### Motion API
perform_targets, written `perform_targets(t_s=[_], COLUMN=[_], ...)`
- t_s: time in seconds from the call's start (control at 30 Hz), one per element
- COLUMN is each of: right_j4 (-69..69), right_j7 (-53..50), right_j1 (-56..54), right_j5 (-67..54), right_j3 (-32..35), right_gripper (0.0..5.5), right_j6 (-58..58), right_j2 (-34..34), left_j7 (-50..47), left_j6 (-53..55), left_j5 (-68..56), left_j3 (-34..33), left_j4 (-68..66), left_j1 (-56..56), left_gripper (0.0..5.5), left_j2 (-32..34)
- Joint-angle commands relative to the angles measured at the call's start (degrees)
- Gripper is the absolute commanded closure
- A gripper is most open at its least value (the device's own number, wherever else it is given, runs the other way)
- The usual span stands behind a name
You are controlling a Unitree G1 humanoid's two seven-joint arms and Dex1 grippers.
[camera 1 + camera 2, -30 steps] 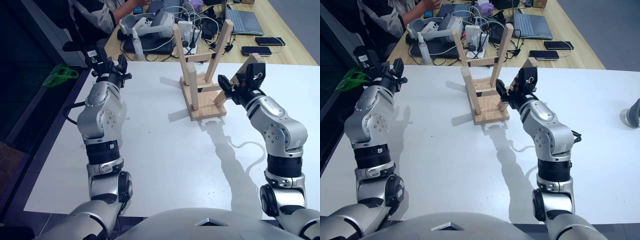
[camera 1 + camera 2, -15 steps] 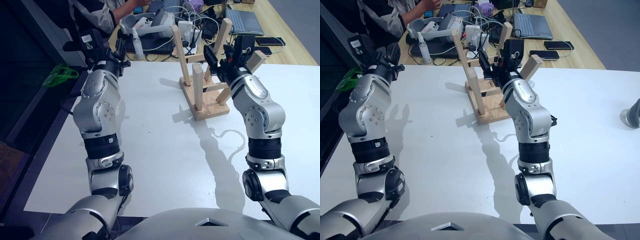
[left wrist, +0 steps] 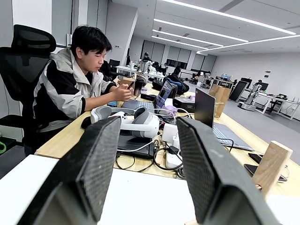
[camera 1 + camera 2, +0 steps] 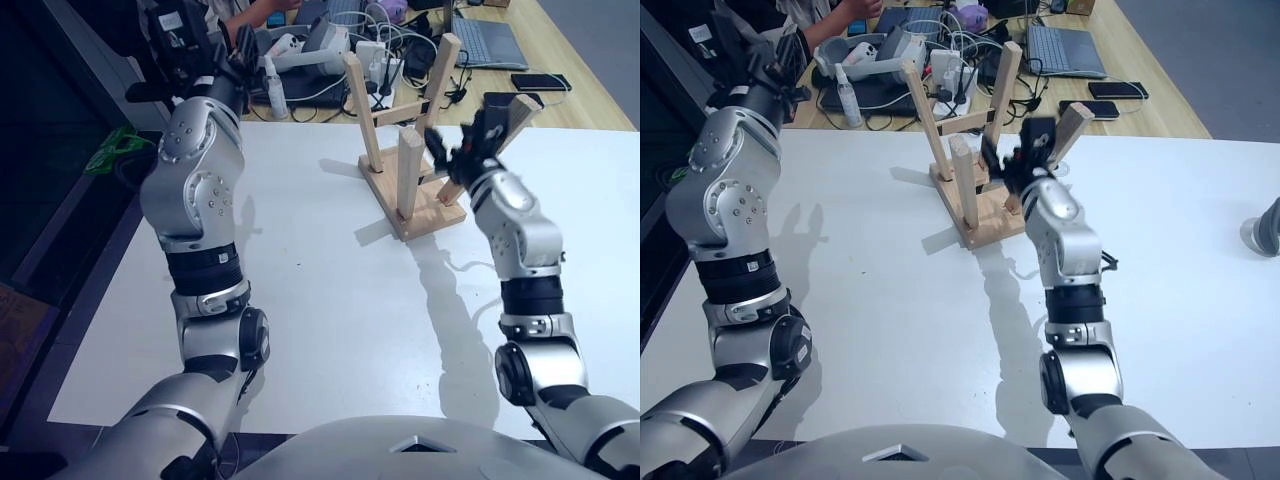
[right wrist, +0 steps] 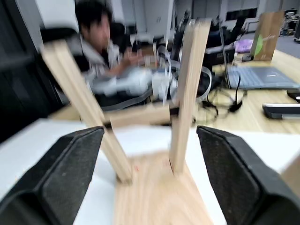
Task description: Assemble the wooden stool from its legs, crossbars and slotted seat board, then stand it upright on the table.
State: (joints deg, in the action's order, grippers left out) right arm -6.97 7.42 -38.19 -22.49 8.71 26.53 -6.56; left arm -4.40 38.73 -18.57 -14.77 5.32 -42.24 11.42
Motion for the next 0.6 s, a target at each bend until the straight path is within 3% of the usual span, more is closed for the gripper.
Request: perform_targets(t_s=[0.03, 0.13, 0.37, 0.6], right_j4=[2.0, -0.2, -2.8, 2.1], right_j7=[0.4, 2.3, 5.8, 5.1], right_j1=[-7.7, -4.9, 11.3, 10.6], right_j5=[-3.8, -2.0, 7.5, 6.4], right_j3=[4.1, 2.3, -9.9, -7.3], right_gripper=[1.82, 1.82, 1.82, 1.82], right_j6=[0.2, 1.0, 8.8, 7.5], right_j2=[-1.3, -2.2, -5.8, -3.9], left_j7=[0.2, 0.2, 0.7, 0.4], left_j6=[-0.1, -0.3, -0.7, -0.8], left_j5=[0.4, 0.5, 1.1, 1.2], left_j3=[-0.3, -0.3, 0.4, 0.1], left_j4=[-0.9, -1.1, -1.3, -1.2], left_j1=[-1.9, -2.3, -2.7, -2.6], left_gripper=[3.31, 3.31, 3.31, 3.31], left_j2=[0.8, 0.7, 0.9, 0.7])
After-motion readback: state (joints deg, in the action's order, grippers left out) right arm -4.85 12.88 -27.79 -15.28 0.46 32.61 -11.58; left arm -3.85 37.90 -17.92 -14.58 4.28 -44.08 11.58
